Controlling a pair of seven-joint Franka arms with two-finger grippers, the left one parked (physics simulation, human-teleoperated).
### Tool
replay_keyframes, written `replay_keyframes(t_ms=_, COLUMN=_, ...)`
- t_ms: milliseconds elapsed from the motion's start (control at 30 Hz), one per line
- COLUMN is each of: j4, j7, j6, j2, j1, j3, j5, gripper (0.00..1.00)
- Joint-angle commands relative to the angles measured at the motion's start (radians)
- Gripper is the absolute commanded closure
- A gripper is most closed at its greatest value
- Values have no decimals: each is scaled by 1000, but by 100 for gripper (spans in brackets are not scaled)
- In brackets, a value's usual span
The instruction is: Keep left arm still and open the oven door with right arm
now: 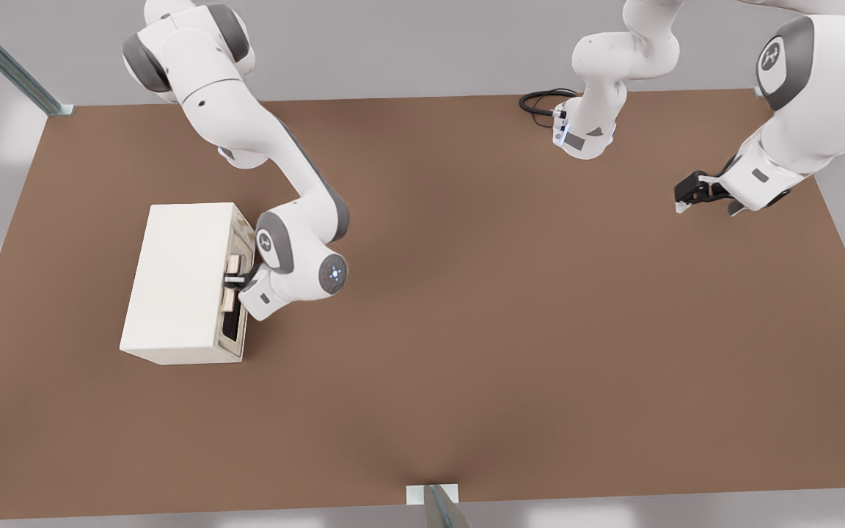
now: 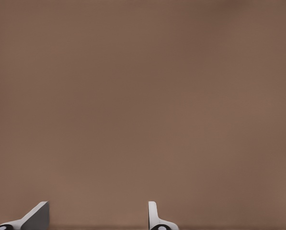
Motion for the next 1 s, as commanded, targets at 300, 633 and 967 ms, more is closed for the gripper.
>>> replay_keyframes(t_ms=300, j4=-60, j7=284, j6=13, j2=36, j1=-10, j3=1, j5=-10, gripper=79)
replay_keyframes(t_ms=633, j4=-57, j7=282, j6=15, j2=70, j1=-20, j3=1, j5=-10, gripper=79)
replay_keyframes(t_ms=967, j4=532, j7=123, j6=100, j2=202, j1=-17, j3=6, j5=472, gripper=0)
